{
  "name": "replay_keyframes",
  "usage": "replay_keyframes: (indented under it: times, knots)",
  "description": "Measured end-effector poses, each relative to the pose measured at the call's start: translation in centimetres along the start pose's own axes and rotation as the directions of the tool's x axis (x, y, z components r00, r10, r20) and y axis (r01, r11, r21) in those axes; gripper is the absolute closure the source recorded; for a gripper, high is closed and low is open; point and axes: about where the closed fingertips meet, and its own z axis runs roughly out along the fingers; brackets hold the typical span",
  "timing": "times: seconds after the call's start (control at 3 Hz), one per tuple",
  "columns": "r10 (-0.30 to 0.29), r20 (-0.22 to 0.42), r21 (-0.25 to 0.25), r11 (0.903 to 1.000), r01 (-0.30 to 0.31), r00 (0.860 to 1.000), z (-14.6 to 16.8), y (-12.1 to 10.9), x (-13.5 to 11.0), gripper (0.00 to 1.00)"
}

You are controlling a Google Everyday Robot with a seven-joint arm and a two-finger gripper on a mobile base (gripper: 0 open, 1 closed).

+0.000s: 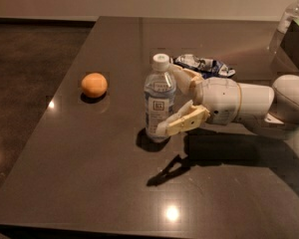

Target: Place blue plastic bottle upright

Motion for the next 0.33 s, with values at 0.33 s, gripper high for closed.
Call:
replay_keyframes:
  times: [0.33]
  knots:
    - [0.0, 0.0, 0.0, 1.0, 0.0, 1.0, 0.0, 0.0, 0.0, 0.0]
